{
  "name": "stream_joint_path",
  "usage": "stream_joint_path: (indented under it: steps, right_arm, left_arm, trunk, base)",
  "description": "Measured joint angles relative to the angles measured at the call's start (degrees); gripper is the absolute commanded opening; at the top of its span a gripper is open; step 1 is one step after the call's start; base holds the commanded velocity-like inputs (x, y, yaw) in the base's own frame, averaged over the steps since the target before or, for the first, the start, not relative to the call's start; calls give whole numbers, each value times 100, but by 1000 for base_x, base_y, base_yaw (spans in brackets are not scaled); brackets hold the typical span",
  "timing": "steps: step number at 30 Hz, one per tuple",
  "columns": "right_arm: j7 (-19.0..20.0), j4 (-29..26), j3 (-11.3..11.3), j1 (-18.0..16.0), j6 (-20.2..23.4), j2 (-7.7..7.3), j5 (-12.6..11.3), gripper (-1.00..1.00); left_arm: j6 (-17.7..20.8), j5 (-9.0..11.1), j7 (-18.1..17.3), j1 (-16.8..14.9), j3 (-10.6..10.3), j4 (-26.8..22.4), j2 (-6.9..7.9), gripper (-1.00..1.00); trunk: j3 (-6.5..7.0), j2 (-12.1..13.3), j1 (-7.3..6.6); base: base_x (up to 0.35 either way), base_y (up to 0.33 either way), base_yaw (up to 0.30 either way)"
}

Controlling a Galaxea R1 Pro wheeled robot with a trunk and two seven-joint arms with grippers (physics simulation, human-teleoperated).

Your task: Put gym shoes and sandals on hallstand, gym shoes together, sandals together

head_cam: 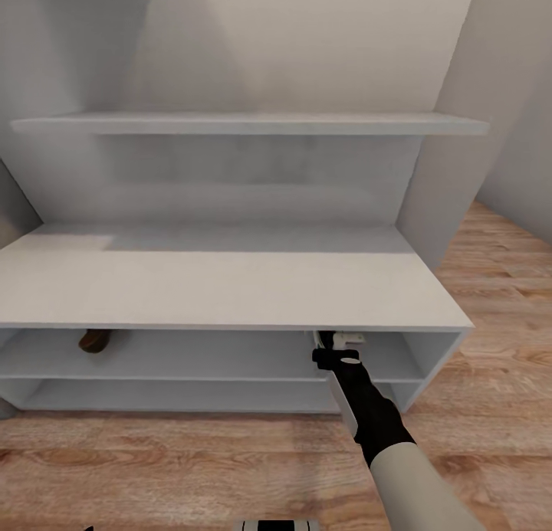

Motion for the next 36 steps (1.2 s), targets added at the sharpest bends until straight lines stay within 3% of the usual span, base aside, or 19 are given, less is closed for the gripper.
stream_joint_path:
  steps: [27,28,36]
  right_arm:
    - [0,-9,-1,0,0,0,0,-100]
    - [0,-9,-1,0,0,0,0,100]
    - [-1,-9,2,0,0,0,1,100]
  left_arm:
    - [-2,0,0,0,1,0,0,100]
    - [-3,0,0,0,1,0,0,100]
    - [-9,4,0,0,2,0,0,100]
  trunk:
    - [0,0,2]
    - [0,0,2]
    - [0,0,3]
  base:
    - [61,0,0]
    - [36,0,0]
    - [11,0,0]
